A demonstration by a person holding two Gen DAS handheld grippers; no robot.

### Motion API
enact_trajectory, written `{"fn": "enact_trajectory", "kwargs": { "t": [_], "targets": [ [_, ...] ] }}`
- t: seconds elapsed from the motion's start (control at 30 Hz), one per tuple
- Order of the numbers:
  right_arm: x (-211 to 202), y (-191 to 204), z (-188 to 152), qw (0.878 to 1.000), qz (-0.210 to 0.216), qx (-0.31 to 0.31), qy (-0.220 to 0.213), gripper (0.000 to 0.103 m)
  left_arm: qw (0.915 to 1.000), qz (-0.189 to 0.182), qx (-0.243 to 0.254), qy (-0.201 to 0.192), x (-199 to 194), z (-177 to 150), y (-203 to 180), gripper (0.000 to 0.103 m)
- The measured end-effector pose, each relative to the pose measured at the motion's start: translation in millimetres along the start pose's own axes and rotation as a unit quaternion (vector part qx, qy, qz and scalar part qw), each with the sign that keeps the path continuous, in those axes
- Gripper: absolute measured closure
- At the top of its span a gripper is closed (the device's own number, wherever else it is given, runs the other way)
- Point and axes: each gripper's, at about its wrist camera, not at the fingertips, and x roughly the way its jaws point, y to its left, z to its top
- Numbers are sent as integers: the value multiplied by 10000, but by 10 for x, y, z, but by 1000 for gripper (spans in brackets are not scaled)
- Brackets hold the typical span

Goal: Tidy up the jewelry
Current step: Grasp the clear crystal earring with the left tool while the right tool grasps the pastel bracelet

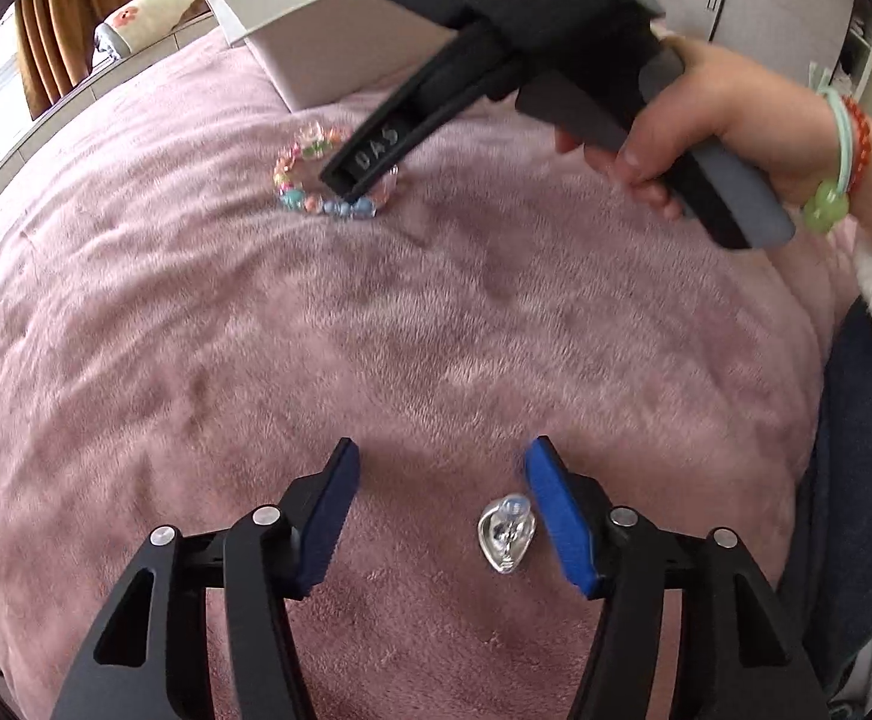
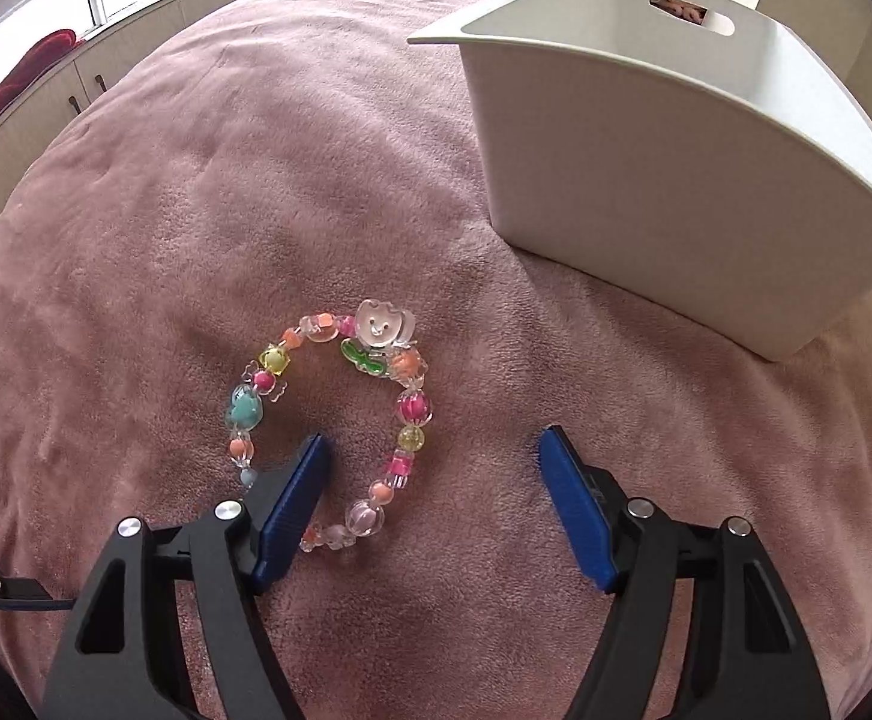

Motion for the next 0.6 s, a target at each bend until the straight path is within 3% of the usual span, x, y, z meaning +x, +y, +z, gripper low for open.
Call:
{"fn": "enact_trajectory", "kwargs": {
  "t": [0.13, 0.2, 0.3, 0.47, 0.6],
  "targets": [
    [26, 57, 12, 10000, 8, -59, 49, 36, 10000, -9, -11, -17, 16, 2, -2, 53],
    [23, 117, 13, 9999, 2, -94, 60, 42, 10000, -40, -79, -29, 20, 7, 23, 72],
    [-31, 154, -7, 9999, -1, -159, 65, 57, 9999, -85, -133, 7, 33, 12, 71, 87],
    [-135, 41, -41, 9997, 202, -5, 108, 78, 9997, -209, -160, 19, 15, -24, 155, 97],
    [-209, -88, -72, 9983, 497, 300, 105, 89, 9986, -386, -358, -10, -23, -83, 262, 97]
  ]
}}
